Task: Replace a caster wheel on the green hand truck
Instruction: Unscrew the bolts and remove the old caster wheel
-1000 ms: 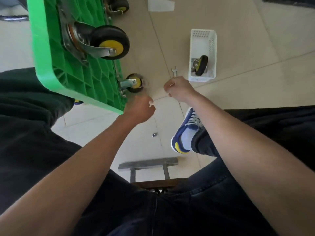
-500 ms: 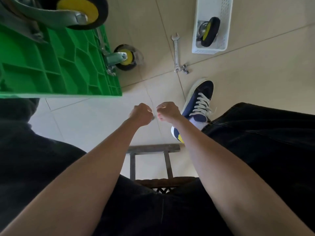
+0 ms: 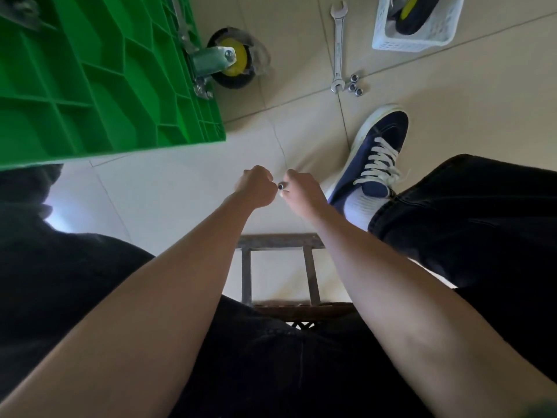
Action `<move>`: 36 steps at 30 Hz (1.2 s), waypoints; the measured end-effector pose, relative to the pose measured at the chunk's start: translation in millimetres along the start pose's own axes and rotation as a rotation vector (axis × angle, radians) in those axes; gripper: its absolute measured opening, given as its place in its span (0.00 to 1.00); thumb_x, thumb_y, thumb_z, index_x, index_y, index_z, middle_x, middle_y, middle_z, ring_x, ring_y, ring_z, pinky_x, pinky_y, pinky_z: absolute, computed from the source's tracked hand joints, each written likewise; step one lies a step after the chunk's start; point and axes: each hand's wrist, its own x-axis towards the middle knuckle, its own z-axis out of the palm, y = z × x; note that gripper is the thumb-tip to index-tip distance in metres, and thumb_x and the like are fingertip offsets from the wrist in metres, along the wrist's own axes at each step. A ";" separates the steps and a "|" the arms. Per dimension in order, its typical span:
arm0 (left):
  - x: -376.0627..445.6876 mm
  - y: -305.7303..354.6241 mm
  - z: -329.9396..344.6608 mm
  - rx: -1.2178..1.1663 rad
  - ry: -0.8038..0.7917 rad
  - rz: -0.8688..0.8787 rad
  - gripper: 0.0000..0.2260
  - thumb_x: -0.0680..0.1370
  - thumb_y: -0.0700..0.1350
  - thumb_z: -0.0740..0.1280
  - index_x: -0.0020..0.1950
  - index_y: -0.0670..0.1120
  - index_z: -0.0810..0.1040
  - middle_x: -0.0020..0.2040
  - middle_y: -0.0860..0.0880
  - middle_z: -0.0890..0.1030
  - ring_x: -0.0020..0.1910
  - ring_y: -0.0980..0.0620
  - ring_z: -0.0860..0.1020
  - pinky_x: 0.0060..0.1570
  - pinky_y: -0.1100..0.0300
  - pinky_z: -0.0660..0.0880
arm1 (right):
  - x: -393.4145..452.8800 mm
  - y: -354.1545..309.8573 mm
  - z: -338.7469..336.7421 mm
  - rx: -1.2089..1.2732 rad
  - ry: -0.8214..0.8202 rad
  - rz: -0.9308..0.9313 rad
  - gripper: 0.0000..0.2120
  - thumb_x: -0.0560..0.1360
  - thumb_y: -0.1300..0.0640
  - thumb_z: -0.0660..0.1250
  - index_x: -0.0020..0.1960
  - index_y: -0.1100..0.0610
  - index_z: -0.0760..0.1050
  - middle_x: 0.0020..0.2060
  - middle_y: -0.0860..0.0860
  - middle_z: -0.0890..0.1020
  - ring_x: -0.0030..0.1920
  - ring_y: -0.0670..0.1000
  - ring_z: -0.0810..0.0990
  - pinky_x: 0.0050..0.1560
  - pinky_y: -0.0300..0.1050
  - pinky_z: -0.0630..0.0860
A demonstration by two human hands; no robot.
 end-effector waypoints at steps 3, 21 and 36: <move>1.8 0.8 -1.0 -0.014 -0.002 -0.006 0.17 0.79 0.37 0.61 0.65 0.45 0.80 0.64 0.43 0.80 0.62 0.42 0.77 0.62 0.52 0.76 | 5.5 0.0 11.0 -0.078 -0.019 -0.044 0.08 0.78 0.64 0.64 0.57 0.63 0.74 0.52 0.57 0.83 0.54 0.60 0.79 0.44 0.44 0.65; 24.5 24.0 -18.4 -0.005 0.032 0.037 0.19 0.78 0.43 0.61 0.66 0.51 0.80 0.66 0.47 0.79 0.61 0.44 0.78 0.61 0.51 0.77 | 40.0 4.6 -24.9 -0.307 0.135 -0.158 0.10 0.83 0.60 0.57 0.62 0.61 0.71 0.52 0.57 0.81 0.51 0.62 0.80 0.40 0.49 0.65; 86.1 91.6 -55.9 -0.193 0.171 0.207 0.15 0.78 0.41 0.63 0.62 0.45 0.83 0.59 0.45 0.83 0.61 0.47 0.78 0.62 0.55 0.77 | 100.2 36.3 -136.8 -0.375 0.472 -0.029 0.11 0.81 0.59 0.61 0.60 0.57 0.78 0.51 0.58 0.84 0.54 0.62 0.80 0.49 0.51 0.66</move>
